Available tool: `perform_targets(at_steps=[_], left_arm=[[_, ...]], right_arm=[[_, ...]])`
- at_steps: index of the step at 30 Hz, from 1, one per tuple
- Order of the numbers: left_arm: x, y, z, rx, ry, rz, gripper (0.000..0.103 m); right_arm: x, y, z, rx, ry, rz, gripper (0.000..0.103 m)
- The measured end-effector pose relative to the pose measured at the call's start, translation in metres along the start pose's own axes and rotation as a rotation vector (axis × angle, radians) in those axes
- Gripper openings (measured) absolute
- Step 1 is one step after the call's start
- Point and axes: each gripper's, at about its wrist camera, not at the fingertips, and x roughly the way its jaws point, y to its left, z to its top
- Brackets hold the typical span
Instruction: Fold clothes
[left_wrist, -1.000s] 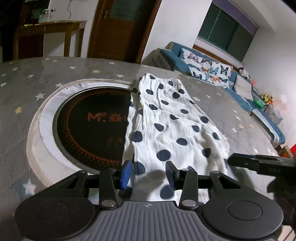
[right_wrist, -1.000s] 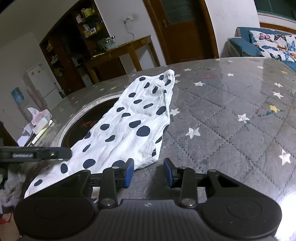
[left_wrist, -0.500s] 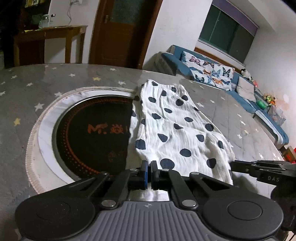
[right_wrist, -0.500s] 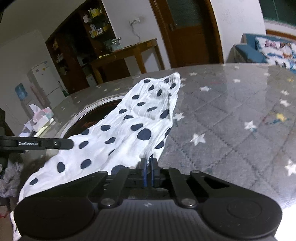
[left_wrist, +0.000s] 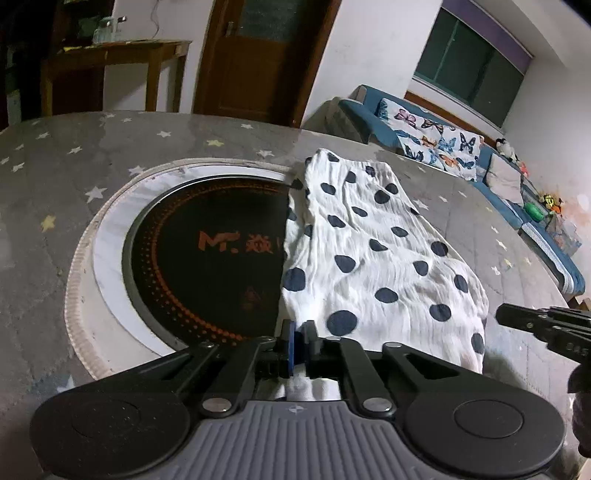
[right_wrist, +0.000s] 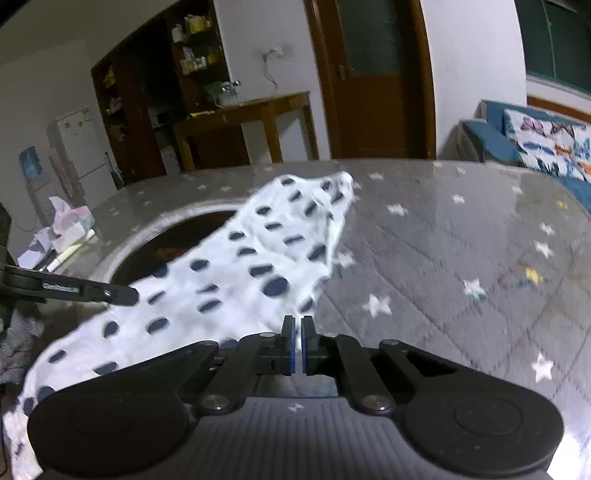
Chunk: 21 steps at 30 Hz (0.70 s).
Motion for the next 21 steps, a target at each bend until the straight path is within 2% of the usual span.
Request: perform_targets(at_steps=[3,7,10,13,16,21], left_arm=[[-0.01,-0.002,0.001,-0.002,-0.018,-0.012,0.008],[-0.028,-0.02,-0.007,0.058,-0.021,-0.107,0.008],[-0.035,-0.032,-0.02,0.105,0.004,-0.161,0.008],[-0.033,-0.03,-0.033,0.117,0.034,-0.152,0.008],[-0.032,-0.02,-0.043,0.109,0.056,-0.134,0.008],[-0.052,-0.012,-0.044,0.115,0.013,-0.139,0.008]], right_arm=[[-0.002,0.016,0.006,-0.045,-0.002,0.04,0.008],[0.006,0.039,0.005,-0.097,0.036,0.104,0.01],[0.012,0.058,0.0,-0.156,0.072,0.147,0.017],[0.011,0.073,-0.012,-0.229,0.11,0.164,0.019],[0.007,0.078,-0.025,-0.284,0.152,0.146,0.019],[-0.009,0.085,-0.027,-0.331,0.149,0.115,0.021]])
